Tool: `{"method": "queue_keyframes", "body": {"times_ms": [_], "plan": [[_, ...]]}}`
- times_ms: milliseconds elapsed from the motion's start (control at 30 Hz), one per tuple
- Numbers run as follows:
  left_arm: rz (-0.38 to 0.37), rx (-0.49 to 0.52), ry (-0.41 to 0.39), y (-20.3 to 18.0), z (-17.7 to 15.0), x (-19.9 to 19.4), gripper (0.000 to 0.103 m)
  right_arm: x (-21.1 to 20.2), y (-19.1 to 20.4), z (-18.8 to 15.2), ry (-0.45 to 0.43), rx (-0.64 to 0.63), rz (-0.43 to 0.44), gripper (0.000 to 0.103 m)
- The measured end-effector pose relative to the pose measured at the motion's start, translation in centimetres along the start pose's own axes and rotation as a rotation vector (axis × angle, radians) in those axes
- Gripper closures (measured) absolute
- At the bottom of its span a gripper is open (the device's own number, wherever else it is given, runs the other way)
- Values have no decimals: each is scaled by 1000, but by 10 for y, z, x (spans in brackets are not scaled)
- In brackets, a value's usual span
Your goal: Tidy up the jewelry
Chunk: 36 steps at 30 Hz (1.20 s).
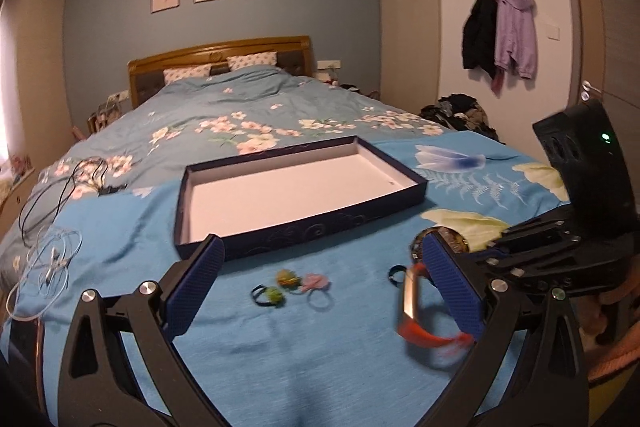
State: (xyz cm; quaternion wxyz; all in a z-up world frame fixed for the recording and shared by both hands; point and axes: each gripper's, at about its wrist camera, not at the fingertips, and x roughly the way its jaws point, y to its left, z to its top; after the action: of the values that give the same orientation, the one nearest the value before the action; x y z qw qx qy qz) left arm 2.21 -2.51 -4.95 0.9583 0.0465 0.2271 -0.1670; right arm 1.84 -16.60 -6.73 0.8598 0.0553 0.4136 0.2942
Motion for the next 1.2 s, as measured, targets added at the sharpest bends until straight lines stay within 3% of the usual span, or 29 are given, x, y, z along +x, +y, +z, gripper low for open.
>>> {"method": "queue_keyframes", "body": {"times_ms": [133, 233, 367, 467, 733, 933, 1000, 1033, 1067, 1200], "plan": [[3, -14, 32, 7, -5, 2, 6, 21, 2, 14, 25, 33, 17, 92], [-4, -8, 62, 6, -10, 5, 6, 13, 0, 17, -3, 19, -16, 81], [-32, -1, 125, 1, -17, 14, 6, -16, -22, 18, -58, 17, -153, 81], [-56, 20, 184, -3, -19, 21, 6, -25, -47, 16, -38, 47, -235, 82], [-87, 11, 233, -7, -24, 29, 16, -11, -64, 17, 21, 42, -247, 87], [-108, -27, 297, -4, -25, 40, 32, -4, -60, 14, 60, 24, -249, 88], [-111, -37, 326, -3, -27, 47, 45, -1, -61, 12, 69, 36, -250, 88], [-119, -46, 347, -2, -28, 51, 58, -2, -61, 11, 70, 37, -246, 91], [-131, -56, 361, 0, -28, 54, 64, -2, -60, 11, 73, 36, -241, 94], [-141, -63, 380, 2, -28, 60, 66, -2, -60, 12, 73, 34, -238, 95]]}}
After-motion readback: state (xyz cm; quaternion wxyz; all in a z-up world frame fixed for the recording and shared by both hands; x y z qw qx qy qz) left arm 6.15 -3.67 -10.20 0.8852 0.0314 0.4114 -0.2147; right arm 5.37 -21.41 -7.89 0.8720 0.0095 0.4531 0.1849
